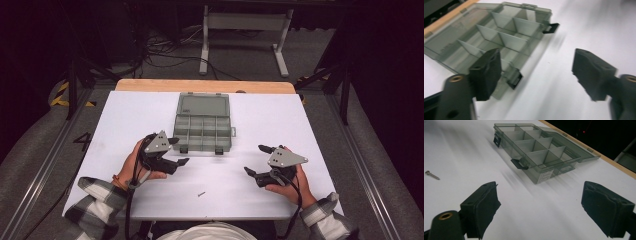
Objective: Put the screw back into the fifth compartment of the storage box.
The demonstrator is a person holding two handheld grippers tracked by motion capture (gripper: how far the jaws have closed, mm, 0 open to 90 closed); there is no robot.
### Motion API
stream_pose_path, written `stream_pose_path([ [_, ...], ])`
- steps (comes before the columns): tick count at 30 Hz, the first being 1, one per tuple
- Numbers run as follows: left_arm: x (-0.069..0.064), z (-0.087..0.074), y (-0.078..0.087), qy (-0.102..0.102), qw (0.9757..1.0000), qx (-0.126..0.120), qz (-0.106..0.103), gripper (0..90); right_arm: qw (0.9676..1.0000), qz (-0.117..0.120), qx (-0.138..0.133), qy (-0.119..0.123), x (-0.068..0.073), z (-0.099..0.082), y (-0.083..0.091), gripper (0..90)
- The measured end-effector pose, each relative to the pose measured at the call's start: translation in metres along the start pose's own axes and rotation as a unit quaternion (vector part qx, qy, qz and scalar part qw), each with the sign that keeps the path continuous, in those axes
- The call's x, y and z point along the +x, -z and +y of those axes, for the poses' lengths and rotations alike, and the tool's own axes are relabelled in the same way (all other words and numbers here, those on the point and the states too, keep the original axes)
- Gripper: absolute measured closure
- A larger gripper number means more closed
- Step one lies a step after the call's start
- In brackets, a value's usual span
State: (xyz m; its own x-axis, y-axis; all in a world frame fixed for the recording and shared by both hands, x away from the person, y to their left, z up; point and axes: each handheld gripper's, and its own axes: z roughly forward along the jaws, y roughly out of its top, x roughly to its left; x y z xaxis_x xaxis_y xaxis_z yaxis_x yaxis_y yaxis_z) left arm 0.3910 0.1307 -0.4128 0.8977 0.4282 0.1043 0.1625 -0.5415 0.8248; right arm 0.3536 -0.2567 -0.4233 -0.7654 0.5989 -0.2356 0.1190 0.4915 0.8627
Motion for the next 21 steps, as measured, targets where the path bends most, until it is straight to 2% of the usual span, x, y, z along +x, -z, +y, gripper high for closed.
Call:
stream_pose_path([
  [3,-0.010,-0.003,-0.003,0.004,0.9999,0.005,-0.010,15.5,1.0000,0.001,0.000,0.001,0.001,0.001,-0.001,14.2],
  [4,-0.015,-0.004,-0.005,-0.002,0.9998,0.010,-0.014,14.5,1.0000,0.001,0.001,0.001,0.001,0.001,-0.001,14.2],
  [5,-0.023,-0.006,-0.010,-0.001,0.9994,0.016,-0.031,14.4,1.0000,0.001,0.002,0.002,0.001,0.001,-0.001,14.2],
  [6,-0.023,-0.006,-0.010,-0.001,0.9994,0.016,-0.031,14.4,1.0000,0.001,0.002,0.002,0.001,0.001,-0.001,14.2],
  [8,-0.031,-0.009,-0.018,0.005,0.9982,0.033,-0.049,14.5,1.0000,0.002,0.003,0.001,0.001,0.000,-0.002,14.2],
  [10,-0.039,-0.010,-0.024,0.001,0.9963,0.049,-0.071,16.6,1.0000,0.001,0.003,0.001,0.000,0.000,-0.002,14.2],
  [13,-0.048,-0.012,-0.027,0.000,0.9946,0.060,-0.085,18.4,1.0000,0.001,0.002,0.001,0.001,0.000,-0.001,14.2],
  [14,-0.052,-0.014,-0.029,0.009,0.9942,0.059,-0.089,19.7,1.0000,0.001,0.002,0.001,0.001,0.000,-0.001,14.2],
  [15,-0.055,-0.014,-0.031,0.010,0.9934,0.062,-0.096,21.4,1.0000,0.000,0.002,0.002,0.001,0.001,-0.001,14.2],
  [16,-0.057,-0.015,-0.032,0.003,0.9923,0.068,-0.103,23.4,1.0000,-0.001,0.001,0.003,0.001,0.001,-0.001,14.2],
  [19,-0.064,-0.016,-0.034,0.009,0.9913,0.068,-0.113,28.3,1.0000,-0.005,0.001,-0.001,0.000,0.001,0.000,14.2],
  [21,-0.066,-0.016,-0.035,0.006,0.9917,0.065,-0.110,34.5,1.0000,-0.005,0.001,0.000,0.000,0.001,0.000,14.2],
])
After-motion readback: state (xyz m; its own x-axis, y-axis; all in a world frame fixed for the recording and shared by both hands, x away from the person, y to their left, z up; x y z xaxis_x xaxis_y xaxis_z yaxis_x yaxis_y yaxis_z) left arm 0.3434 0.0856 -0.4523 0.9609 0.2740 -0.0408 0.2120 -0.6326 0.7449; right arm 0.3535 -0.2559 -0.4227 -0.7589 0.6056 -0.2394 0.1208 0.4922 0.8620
